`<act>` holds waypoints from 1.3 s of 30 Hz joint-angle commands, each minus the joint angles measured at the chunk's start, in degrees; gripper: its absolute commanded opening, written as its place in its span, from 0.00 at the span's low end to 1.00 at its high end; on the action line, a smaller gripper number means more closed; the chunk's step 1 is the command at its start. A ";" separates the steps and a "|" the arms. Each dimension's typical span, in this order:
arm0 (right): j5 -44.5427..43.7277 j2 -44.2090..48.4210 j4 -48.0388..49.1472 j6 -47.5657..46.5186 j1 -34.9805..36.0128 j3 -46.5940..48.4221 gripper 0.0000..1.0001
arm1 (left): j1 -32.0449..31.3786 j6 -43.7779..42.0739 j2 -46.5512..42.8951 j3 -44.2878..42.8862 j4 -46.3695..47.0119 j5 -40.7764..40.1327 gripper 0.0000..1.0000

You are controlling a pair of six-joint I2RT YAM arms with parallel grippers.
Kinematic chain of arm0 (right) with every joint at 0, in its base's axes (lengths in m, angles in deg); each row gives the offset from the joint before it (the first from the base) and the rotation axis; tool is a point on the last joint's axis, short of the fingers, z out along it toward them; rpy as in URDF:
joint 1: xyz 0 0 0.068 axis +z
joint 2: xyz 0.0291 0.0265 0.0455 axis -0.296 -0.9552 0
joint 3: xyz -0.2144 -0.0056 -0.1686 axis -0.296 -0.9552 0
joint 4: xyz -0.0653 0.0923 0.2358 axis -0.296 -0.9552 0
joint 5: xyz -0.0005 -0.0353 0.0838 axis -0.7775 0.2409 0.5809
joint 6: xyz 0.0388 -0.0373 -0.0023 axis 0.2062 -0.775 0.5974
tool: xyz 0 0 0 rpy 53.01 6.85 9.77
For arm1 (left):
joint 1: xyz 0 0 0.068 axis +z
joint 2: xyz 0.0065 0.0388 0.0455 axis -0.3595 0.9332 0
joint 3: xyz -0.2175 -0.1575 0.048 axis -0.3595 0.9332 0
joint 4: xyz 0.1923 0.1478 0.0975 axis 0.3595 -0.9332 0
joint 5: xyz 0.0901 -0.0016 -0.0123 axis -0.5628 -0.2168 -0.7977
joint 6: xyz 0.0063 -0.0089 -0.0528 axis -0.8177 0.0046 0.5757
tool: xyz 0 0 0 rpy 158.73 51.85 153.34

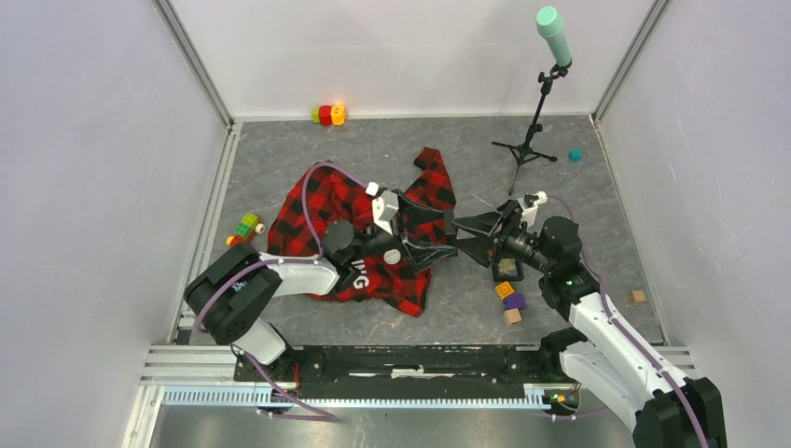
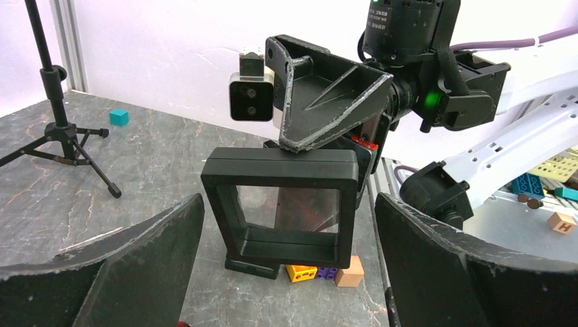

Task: Remove the brooch from the garment
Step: Open the brooch box.

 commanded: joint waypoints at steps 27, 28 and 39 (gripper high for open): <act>-5.06 0.46 -3.13 -29.83 0.01 5.52 0.98 | 8.79 30.41 4.76 -4.59 11.87 11.07 0.42; -4.49 0.51 -2.26 -37.43 0.01 6.58 0.98 | 9.50 33.27 4.66 -4.46 11.91 11.19 0.43; 17.20 -8.23 6.18 -56.54 0.74 12.53 0.98 | 11.96 54.85 3.78 -6.18 10.80 14.56 0.49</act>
